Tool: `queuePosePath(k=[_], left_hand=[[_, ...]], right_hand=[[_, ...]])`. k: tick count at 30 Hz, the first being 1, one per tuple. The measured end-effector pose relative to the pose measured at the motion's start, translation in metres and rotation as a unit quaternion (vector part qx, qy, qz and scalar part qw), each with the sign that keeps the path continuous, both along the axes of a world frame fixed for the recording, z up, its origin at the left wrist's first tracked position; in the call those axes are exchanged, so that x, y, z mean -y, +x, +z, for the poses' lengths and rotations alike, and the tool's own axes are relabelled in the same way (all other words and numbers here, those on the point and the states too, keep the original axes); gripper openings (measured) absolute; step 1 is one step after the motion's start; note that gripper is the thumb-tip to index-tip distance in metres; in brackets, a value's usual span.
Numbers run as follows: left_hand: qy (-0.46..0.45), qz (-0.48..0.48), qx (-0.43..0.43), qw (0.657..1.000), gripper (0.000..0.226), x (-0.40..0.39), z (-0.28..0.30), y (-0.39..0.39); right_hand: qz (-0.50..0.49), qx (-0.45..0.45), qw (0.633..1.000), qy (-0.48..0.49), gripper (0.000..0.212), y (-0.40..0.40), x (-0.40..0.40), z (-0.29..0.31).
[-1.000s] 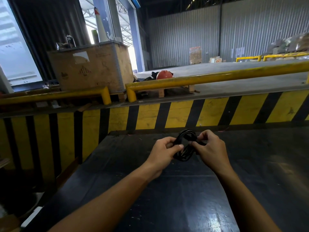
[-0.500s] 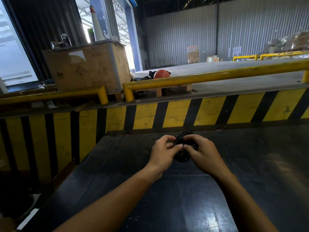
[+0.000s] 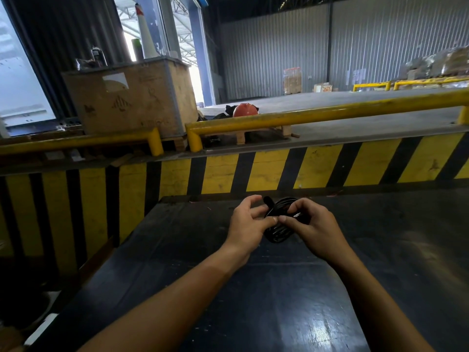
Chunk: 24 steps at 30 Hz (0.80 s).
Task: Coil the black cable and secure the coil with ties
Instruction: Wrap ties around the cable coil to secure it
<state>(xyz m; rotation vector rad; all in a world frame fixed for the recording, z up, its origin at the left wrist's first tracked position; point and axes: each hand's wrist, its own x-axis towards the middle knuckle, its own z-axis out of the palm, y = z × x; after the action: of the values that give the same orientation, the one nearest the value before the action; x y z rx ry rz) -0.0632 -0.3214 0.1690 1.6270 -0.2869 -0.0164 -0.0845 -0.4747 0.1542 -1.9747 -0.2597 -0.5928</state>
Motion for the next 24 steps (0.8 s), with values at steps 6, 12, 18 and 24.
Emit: queuePosePath(k=[6, 12, 18, 24], left_hand=[[0.083, 0.002, 0.047, 0.995, 0.066, 0.000, 0.006, -0.001], [0.202, 0.005, 0.092, 0.975, 0.072, -0.004, 0.007, 0.001], [0.318, -0.094, 0.096, 0.939, 0.086, -0.010, 0.011, -0.002], [0.362, -0.186, 0.070, 0.911, 0.095, -0.020, 0.020, 0.002]], right_hand=[[-0.010, -0.009, 0.999, -0.051, 0.009, -0.008, 0.001, 0.002], [-0.025, -0.012, 0.991, -0.132, 0.017, -0.016, 0.004, 0.004], [-0.025, 0.038, 0.984, -0.170, 0.012, -0.015, 0.007, 0.007], [0.040, -0.015, 0.996, -0.078, 0.027, -0.013, 0.006, -0.004]])
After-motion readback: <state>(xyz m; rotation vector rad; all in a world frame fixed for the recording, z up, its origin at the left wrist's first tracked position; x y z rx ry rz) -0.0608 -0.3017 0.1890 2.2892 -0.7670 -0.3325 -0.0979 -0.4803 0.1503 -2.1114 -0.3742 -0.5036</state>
